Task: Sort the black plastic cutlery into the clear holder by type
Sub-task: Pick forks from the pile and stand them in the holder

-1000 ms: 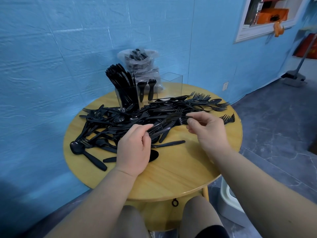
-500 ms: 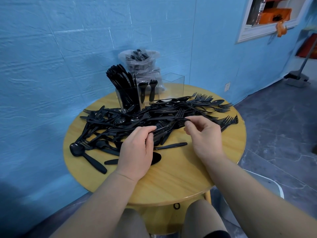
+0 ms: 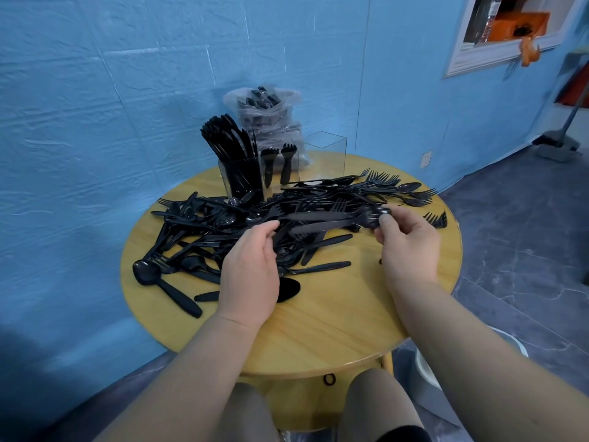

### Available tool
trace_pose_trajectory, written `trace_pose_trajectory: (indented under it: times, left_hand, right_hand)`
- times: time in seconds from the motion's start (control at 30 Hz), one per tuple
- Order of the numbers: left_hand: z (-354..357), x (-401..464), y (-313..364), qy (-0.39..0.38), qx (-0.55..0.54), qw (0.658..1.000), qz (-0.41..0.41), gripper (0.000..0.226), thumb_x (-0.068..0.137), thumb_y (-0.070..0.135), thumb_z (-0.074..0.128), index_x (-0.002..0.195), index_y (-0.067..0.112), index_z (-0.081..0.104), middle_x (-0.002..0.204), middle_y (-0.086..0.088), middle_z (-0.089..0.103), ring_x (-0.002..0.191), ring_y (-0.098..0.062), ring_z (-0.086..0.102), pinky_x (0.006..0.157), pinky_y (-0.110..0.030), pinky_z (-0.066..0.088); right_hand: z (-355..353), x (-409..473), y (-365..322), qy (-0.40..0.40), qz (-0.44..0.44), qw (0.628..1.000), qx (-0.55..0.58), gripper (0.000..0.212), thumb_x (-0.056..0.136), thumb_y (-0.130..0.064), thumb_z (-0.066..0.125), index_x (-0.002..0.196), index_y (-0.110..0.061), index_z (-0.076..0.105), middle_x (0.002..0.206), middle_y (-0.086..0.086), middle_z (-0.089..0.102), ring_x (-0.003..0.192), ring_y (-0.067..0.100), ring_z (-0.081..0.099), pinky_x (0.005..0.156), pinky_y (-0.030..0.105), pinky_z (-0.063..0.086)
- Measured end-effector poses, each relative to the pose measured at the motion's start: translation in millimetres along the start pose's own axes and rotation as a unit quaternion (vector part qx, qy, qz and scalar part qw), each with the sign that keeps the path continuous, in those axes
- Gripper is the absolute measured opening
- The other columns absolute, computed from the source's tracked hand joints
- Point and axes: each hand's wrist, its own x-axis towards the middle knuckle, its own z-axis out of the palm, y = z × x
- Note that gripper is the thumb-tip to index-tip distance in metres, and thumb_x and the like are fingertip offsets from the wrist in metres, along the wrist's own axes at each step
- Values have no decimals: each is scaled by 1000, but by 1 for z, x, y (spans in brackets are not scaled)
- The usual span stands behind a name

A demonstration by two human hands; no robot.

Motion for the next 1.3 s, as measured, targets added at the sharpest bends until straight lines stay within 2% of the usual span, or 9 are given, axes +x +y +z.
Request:
trace_pose_trajectory:
  times: [0.17,0.3,0.43,0.5,0.67,0.77,1.0,1.2,1.3]
  left_hand:
    - [-2,-1,0,7,-15,1000,19,38,96,1,37,126,11,59,116,1,61,103,-12,59,92,-24,47]
    - [-2,-1,-1,12,-31,999,37,42,90,-9,40,121,8,62,107,9,57,98,1,52,91,-4,39]
    - [-2,-1,-1,-5,-39,999,36,44,88,-10,40,120,9,63,106,9,58,96,-8,57,91,-21,47]
    - [-1,-2,-2,-17,-31,998,51,44,88,-10,40,120,9,64,107,10,58,99,-3,55,93,-15,43]
    - [2,-3,-3,-27,-32,994,104,28,93,10,47,112,8,67,101,6,64,92,0,53,84,-1,38]
    - [4,-3,-5,-37,-24,990,134,22,92,13,54,110,9,67,101,4,65,95,0,53,86,0,36]
    - [4,-5,-4,-45,-24,986,159,26,91,11,51,112,8,67,100,2,67,91,-4,57,84,-8,43]
    - [4,-4,0,-81,122,970,193,30,92,11,56,121,11,63,91,0,70,77,-19,63,63,-30,52]
    - [-1,1,9,-110,185,963,160,35,95,17,54,129,16,58,94,1,67,81,-20,61,67,-32,46]
  right_hand:
    - [4,-6,-1,-66,-49,996,-46,17,92,-10,57,101,-20,67,75,-6,65,66,1,58,67,12,51]
    - [5,-4,0,-71,-66,993,-61,20,93,-10,56,106,-19,68,76,-8,64,68,4,58,69,15,51]
    - [6,-6,0,-86,-51,994,-49,19,93,-9,57,106,-17,69,76,-4,66,70,10,62,71,19,54]
    - [7,-8,-1,-102,-41,993,-41,17,92,-9,59,103,-18,69,75,-2,68,69,10,66,75,23,56]
    - [7,-9,-2,-114,-21,993,-10,23,90,-7,61,86,-29,66,69,-1,70,66,11,70,80,35,58]
    - [8,-9,0,-115,-29,993,-27,17,90,-10,62,98,-23,70,73,-2,71,71,15,70,81,36,58]
    - [9,-11,-1,-138,-41,988,-53,32,93,-11,58,125,-16,60,83,-8,68,72,6,69,78,25,57]
    - [9,-19,-7,-162,-87,978,-97,26,93,-9,56,115,-17,67,86,-4,69,73,-1,66,79,22,56]
    - [11,-21,-16,-181,-92,976,-78,25,92,-8,58,112,-22,66,90,-4,69,75,1,68,78,22,55]
